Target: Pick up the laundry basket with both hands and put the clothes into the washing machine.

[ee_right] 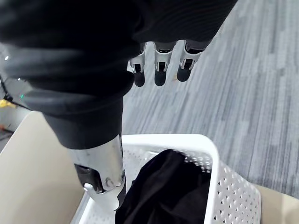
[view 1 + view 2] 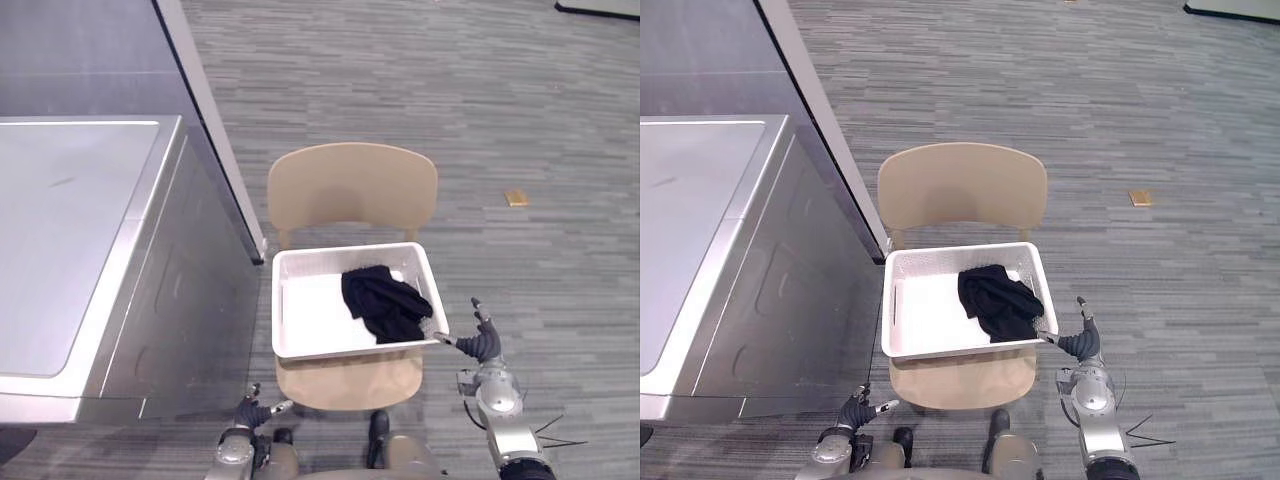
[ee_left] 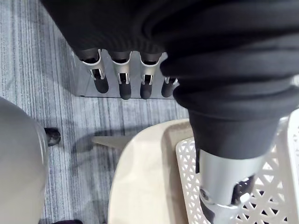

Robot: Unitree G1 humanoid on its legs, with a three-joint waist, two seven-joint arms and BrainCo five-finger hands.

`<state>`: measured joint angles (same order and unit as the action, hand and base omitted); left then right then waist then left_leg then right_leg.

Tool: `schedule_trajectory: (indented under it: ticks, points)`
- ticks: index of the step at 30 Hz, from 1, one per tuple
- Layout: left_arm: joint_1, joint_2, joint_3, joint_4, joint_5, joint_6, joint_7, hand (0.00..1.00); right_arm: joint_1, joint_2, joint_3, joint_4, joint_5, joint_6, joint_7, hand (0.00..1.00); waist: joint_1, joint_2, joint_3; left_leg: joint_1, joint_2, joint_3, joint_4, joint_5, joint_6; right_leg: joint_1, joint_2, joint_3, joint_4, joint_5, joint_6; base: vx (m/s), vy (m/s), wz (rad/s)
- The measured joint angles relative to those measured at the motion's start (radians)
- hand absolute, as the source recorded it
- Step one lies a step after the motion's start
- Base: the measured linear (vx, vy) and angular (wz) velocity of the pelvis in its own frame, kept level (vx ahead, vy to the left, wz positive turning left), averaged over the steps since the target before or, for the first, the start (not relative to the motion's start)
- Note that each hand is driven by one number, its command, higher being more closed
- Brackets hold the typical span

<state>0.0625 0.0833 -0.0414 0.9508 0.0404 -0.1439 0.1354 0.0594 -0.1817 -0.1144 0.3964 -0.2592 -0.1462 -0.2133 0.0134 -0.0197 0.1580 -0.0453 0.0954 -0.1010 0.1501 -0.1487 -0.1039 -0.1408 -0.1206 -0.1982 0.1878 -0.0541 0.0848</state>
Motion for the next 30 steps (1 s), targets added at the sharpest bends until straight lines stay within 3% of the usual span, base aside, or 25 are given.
schedule_trajectory:
  ticks: [7, 10, 14, 18, 22, 24, 27, 30]
  points:
    - [0.008, 0.020, 0.003, 0.000, 0.015, -0.016, -0.002, 0.00, -0.111, -0.077, 0.113, 0.055, -0.069, -0.001, 0.021, 0.00, 0.006, 0.002, -0.002, -0.056, -0.026, -0.068, -0.020, 0.063, -0.007, 0.031, -0.006, -0.081, -0.099, 0.061, -0.006, -0.05, -0.009, 0.35]
    - [0.006, 0.028, 0.002, -0.014, 0.021, -0.024, -0.002, 0.00, -0.258, -0.140, 0.201, 0.174, -0.088, -0.001, 0.022, 0.00, 0.031, 0.015, 0.005, -0.105, -0.031, -0.095, -0.048, 0.103, -0.008, -0.006, -0.009, -0.109, -0.106, 0.082, -0.017, -0.16, -0.018, 0.36]
    - [-0.017, 0.034, 0.004, -0.041, 0.019, -0.042, 0.000, 0.00, -0.525, -0.213, 0.236, 0.387, -0.103, 0.001, 0.021, 0.00, 0.064, 0.056, 0.083, -0.197, -0.030, -0.136, -0.080, 0.166, -0.001, -0.084, -0.010, -0.159, -0.105, 0.121, -0.036, -0.24, -0.022, 0.37]
    - [-0.043, 0.050, 0.011, -0.041, 0.008, -0.042, 0.005, 0.00, -0.698, -0.311, 0.283, 0.528, -0.103, 0.005, 0.018, 0.00, 0.084, 0.083, 0.154, -0.247, -0.027, -0.142, -0.135, 0.205, 0.012, -0.147, -0.020, -0.164, -0.105, 0.134, -0.032, -0.22, 0.005, 0.17]
    - [-0.066, 0.063, 0.016, -0.063, -0.020, -0.061, 0.023, 0.00, -0.852, -0.412, 0.329, 0.629, -0.102, 0.026, 0.016, 0.00, 0.084, 0.093, 0.213, -0.296, -0.025, -0.143, -0.189, 0.259, 0.010, -0.216, -0.023, -0.157, -0.111, 0.162, -0.031, -0.13, -0.001, 0.05]
    - [-0.109, 0.066, 0.017, -0.097, -0.058, -0.066, 0.044, 0.00, -0.977, -0.485, 0.367, 0.690, -0.094, 0.038, 0.014, 0.00, 0.087, 0.107, 0.253, -0.350, -0.024, -0.146, -0.214, 0.304, 0.002, -0.274, -0.023, -0.154, -0.133, 0.205, -0.039, -0.09, -0.021, -0.05]
    - [-0.189, 0.065, 0.012, -0.101, -0.091, -0.083, 0.060, 0.00, -1.065, -0.543, 0.408, 0.758, -0.095, 0.040, 0.012, 0.00, 0.110, 0.127, 0.282, -0.403, -0.025, -0.155, -0.243, 0.344, -0.002, -0.323, -0.020, -0.156, -0.169, 0.240, -0.043, -0.04, -0.045, -0.05]
    - [-0.239, 0.066, 0.011, -0.124, -0.104, -0.090, 0.069, 0.00, -1.081, -0.549, 0.446, 0.796, -0.097, 0.047, 0.015, 0.00, 0.118, 0.130, 0.289, -0.451, -0.030, -0.173, -0.243, 0.363, -0.002, -0.362, -0.022, -0.163, -0.174, 0.250, -0.050, 0.03, -0.041, 0.06]
